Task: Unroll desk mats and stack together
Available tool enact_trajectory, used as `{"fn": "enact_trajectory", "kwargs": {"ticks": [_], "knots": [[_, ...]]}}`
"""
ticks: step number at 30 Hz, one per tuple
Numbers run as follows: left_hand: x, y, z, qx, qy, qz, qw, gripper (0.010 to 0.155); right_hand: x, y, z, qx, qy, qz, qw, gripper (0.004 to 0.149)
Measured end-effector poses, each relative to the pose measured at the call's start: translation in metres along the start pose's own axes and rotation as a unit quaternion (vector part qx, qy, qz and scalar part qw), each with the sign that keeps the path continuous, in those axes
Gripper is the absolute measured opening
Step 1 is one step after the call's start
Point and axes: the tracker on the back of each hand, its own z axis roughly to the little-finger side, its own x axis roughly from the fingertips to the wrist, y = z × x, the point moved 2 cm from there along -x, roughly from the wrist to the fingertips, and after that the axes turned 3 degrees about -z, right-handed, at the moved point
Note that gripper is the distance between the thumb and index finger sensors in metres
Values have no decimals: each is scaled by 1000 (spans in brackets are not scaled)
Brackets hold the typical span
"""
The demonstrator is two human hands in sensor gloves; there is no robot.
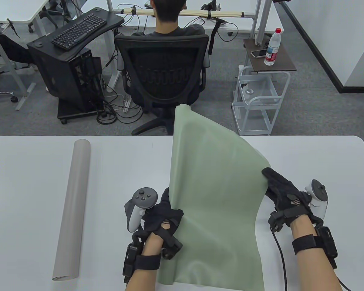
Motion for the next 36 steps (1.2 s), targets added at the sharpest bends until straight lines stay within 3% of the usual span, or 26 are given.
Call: {"fn": "enact_trajectory", "kwargs": {"ticks": [7, 10, 13, 18, 21, 24, 25, 28, 33, 36], "knots": [[-11, -9, 9, -20, 44, 9, 999, 81, -43, -7, -26, 38, -9, 20, 999, 48], [-18, -20, 13, -76, 86, 9, 993, 81, -62, -3, -37, 104, 5, 26, 994, 52], [-24, -30, 18, -92, 112, 18, 989, 81, -78, 8, -40, 186, 4, 21, 982, 52], [-27, -35, 16, -121, 139, 2, 983, 82, -93, 27, -20, 291, 39, 11, 956, 59], [-32, -36, 14, -130, 162, -10, 978, 82, -87, 44, 3, 390, 86, -35, 916, 78], [-37, -38, 10, -140, 178, -19, 974, 82, -69, 67, 25, 489, 145, -102, 854, 90], [-38, -38, 10, -140, 184, -21, 973, 82, -60, 77, 35, 524, 172, -125, 825, 93], [-42, -39, 9, -146, 197, -15, 969, 82, -35, 98, 57, 571, 215, -168, 774, 99], [-46, -39, 9, -136, 211, -6, 968, 84, -13, 119, 91, 618, 240, -181, 727, 102], [-48, -40, 13, -101, 208, 13, 973, 85, -11, 114, 102, 626, 264, -160, 716, 103]]}}
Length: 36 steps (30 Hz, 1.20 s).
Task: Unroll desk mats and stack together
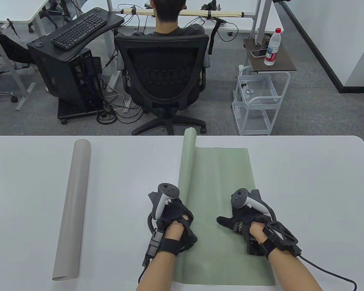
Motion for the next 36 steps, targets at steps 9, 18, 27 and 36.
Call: {"fn": "enact_trajectory", "kwargs": {"ticks": [9, 18, 27, 36], "knots": [[-2, -8, 4, 70, -10, 42, 997, 87, 2, 5, 24, -27, 6, 13, 1000, 101], [-5, -4, 19, 140, -25, 84, 986, 88, 2, 6, 26, -36, 11, 4, 999, 100], [-6, 7, 35, 217, -68, 132, 965, 89, 2, 5, 26, -39, 13, -1, 999, 100], [-10, 10, 43, 271, -77, 164, 945, 73, 2, 5, 26, -40, 15, -3, 999, 100]]}}
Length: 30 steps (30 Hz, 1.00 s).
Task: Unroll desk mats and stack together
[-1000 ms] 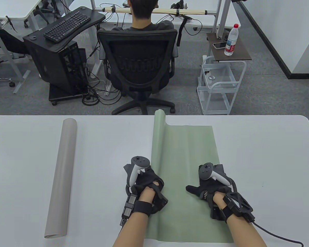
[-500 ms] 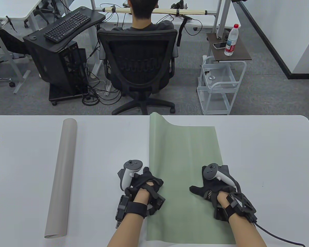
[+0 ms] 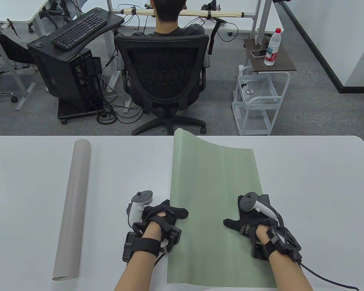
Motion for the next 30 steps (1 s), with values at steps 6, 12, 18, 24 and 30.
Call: {"fn": "enact_trajectory", "kwargs": {"ticks": [6, 12, 18, 24, 30], "knots": [[0, -3, -2, 35, -58, 53, 996, 82, 0, 0, 0, 1, 1, 3, 1000, 99], [11, 3, -2, 44, -90, 67, 993, 86, 0, 0, 0, 2, 2, 2, 1000, 99], [20, 8, 0, 72, -115, 75, 988, 86, -1, 0, 0, 4, 4, 8, 1000, 98], [10, 9, 16, 151, -112, 105, 977, 80, -1, 0, 0, 5, 6, 10, 1000, 98], [13, 15, 13, 156, -102, 112, 976, 72, -1, 0, 0, 5, 8, 12, 1000, 98]]}}
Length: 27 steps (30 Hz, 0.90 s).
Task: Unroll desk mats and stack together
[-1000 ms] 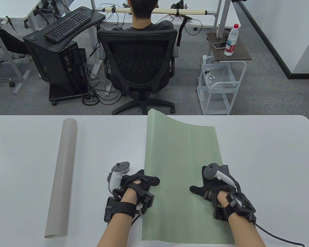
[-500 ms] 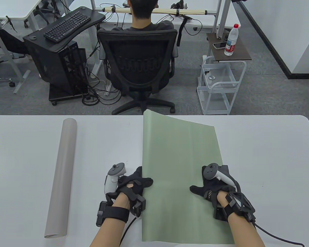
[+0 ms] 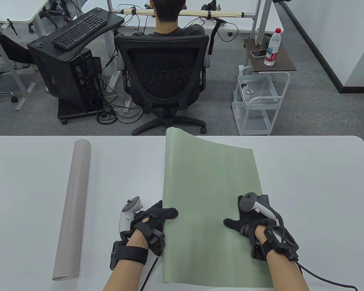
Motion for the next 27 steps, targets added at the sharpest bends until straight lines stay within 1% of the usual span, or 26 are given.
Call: {"fn": "enact_trajectory", "kwargs": {"ticks": [2, 4, 6, 9, 12, 16, 19, 21, 24, 27], "knots": [[1, 0, -1, -8, -4, -3, 1000, 73, 0, 0, 0, 0, 1, -2, 1000, 98], [1, 2, -4, -5, -17, 2, 1000, 79, 0, 0, 0, 0, 1, -2, 1000, 98], [1, 5, -3, -4, -12, -5, 1000, 81, 0, 0, 0, 0, 1, -1, 1000, 98], [3, 7, -5, 9, -16, 0, 1000, 83, 0, 0, 0, -1, 1, -1, 1000, 98], [9, 12, -11, 3, -28, -12, 1000, 84, 0, 0, 0, -1, 1, -1, 1000, 98], [12, 17, -10, 12, -29, -27, 999, 86, 0, 0, 0, -2, 1, -1, 1000, 98], [11, 19, -7, 33, -20, -21, 999, 91, 0, 0, 0, -1, 1, 0, 1000, 98], [8, 18, -4, 45, -7, -11, 999, 88, 0, 0, 0, 0, 2, -1, 1000, 98], [4, 17, -2, 39, 7, 0, 999, 82, 0, 0, 0, 0, 4, -3, 1000, 98], [3, 16, -2, 39, 10, 6, 999, 78, 0, 0, 0, 0, 4, -5, 1000, 98]]}}
